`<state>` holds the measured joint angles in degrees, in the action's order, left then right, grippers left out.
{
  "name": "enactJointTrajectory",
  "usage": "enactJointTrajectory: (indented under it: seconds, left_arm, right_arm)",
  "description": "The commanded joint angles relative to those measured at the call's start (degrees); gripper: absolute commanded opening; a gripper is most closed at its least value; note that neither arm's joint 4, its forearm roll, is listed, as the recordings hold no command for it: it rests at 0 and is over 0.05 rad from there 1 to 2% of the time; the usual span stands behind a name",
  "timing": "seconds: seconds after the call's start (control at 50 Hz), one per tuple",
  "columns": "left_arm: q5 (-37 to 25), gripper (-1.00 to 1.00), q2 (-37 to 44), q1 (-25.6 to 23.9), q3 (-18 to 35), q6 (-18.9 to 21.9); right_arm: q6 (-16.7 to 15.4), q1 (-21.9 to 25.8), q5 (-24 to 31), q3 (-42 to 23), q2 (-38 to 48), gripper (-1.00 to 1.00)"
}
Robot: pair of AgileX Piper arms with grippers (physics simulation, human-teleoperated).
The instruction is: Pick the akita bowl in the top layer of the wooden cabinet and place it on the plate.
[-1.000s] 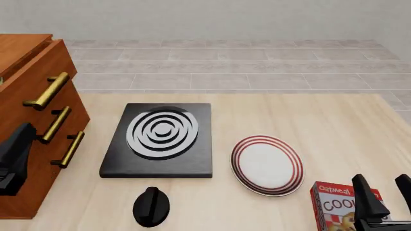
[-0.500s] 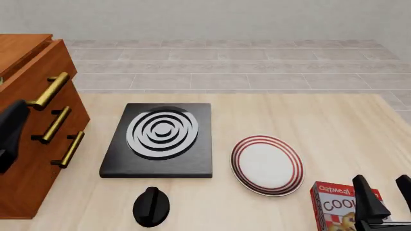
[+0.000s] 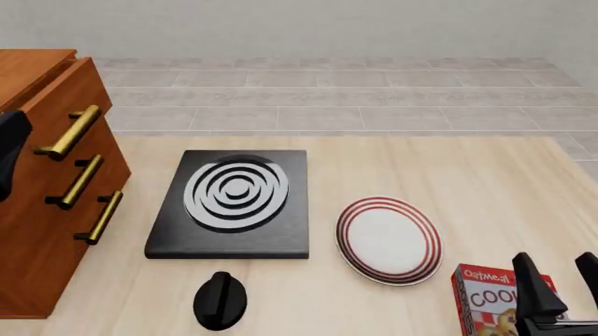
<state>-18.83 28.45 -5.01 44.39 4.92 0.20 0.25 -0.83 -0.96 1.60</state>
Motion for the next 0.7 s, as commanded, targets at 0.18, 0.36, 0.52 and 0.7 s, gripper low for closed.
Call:
enactJointTrajectory:
  seconds: [0.18, 0.36, 0.52, 0.7]
  left_arm:
    - [-3.26, 1.0, 4.71, 1.1, 5.0, 1.18]
    - [-5.17, 1.0, 7.26, 2.74, 7.66, 2.37]
    - [-8.36, 1.0, 9.72, 2.82, 11.68, 3.03]
    - [-10.13, 1.0, 11.46, 3.26, 13.86, 4.27]
  right_arm:
    - [0.03, -0.06, 0.89, -0.01, -0.92, 1.0]
    - [0.14, -0.02, 0.57, -0.01, -0.63, 1.0]
    - [0.25, 0.04, 0.94, -0.01, -1.05, 1.0]
    - [0.45, -0.27, 1.23, -0.07, -1.51, 1.0]
